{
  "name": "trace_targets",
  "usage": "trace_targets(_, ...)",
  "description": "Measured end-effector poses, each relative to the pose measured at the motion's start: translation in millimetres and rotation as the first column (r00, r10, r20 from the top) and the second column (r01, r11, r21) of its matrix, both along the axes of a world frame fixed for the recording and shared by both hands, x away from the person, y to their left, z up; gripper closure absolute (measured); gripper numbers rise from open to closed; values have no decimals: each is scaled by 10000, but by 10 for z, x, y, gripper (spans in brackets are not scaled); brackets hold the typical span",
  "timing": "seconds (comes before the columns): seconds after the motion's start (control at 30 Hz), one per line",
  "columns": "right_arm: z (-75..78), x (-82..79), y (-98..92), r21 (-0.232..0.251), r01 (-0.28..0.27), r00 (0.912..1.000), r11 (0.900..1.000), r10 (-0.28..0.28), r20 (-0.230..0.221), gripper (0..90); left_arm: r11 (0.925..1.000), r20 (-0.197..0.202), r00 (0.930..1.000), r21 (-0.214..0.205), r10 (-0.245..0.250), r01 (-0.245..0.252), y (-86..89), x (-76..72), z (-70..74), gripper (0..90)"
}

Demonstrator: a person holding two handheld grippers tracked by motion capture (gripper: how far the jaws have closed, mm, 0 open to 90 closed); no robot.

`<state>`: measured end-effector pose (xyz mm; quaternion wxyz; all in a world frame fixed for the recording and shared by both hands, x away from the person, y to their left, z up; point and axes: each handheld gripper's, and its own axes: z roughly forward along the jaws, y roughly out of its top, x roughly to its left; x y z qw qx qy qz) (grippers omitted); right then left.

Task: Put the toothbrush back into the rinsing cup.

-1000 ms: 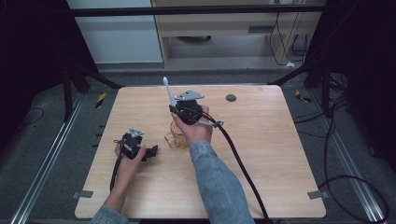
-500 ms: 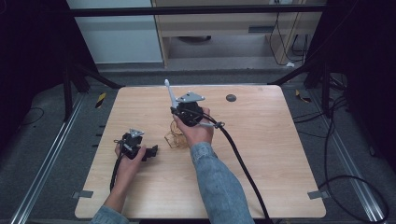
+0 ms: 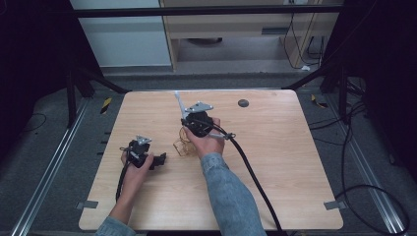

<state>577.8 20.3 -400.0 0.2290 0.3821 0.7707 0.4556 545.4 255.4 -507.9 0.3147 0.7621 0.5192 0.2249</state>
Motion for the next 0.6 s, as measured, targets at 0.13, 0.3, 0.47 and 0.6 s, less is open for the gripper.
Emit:
trace_targets(0.13, -35, 7, 0, -107, 12, 9999, 9999, -14, -112, 668, 10000, 2, 10000, -1, 2, -2, 0, 0, 0, 0)
trace_targets(0.3, -51, 9, -1, -245, 44, 9998, 9997, -49, -201, 667, 10000, 1, 10000, -1, 1, -1, 0, 0, 0, 0)
trace_targets(0.47, -61, 10, -3, -343, 22, 9995, 9994, -33, -310, 667, 10000, -2, 10000, 6, -2, 2, 0, 0, 0, 0)
trace_targets(0.6, -79, 14, 3, -398, -51, 9992, 9992, 35, -387, 667, 10000, 2, 10000, 0, 1, -1, 0, 0, 0, 0)
